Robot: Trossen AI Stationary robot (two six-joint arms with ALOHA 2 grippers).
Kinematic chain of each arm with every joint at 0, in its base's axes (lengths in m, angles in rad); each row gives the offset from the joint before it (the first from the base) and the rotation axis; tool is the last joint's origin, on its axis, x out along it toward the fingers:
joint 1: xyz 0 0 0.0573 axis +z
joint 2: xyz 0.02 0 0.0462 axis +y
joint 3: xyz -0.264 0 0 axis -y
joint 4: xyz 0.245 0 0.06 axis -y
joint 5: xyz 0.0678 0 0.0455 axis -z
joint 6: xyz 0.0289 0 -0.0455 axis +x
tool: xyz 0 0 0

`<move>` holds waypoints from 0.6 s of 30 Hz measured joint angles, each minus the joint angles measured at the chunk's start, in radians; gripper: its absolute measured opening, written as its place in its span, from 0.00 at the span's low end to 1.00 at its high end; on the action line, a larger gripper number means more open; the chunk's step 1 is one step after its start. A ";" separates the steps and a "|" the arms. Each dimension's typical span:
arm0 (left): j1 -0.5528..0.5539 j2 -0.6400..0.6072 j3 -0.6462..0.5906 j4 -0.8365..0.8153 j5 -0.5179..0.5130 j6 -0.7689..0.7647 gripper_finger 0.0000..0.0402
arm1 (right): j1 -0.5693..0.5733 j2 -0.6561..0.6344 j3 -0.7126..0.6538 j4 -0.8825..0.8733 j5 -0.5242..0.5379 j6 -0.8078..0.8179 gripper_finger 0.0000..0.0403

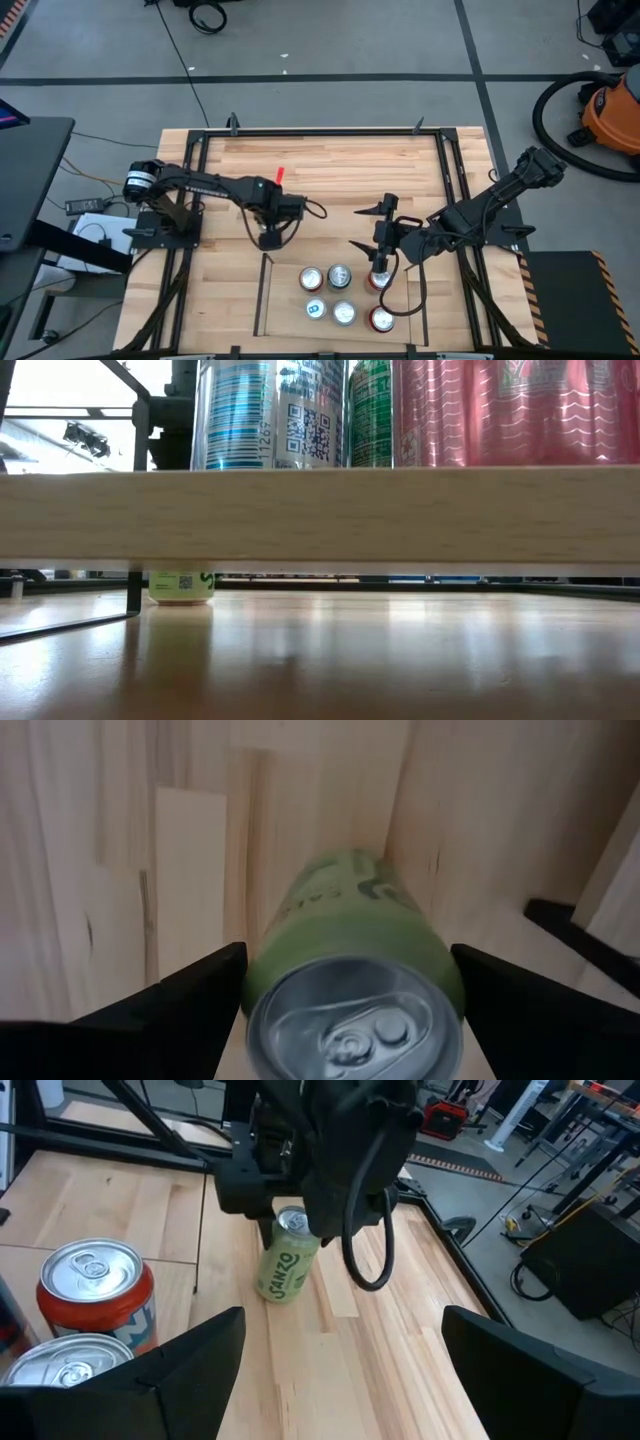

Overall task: Place canned beverage on shelf
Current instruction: Put the light green can on the shelf

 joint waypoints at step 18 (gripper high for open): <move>0.041 -0.005 -0.036 -0.005 0.077 0.012 0.80 | 0.000 0.000 0.000 0.000 -0.002 -0.004 0.87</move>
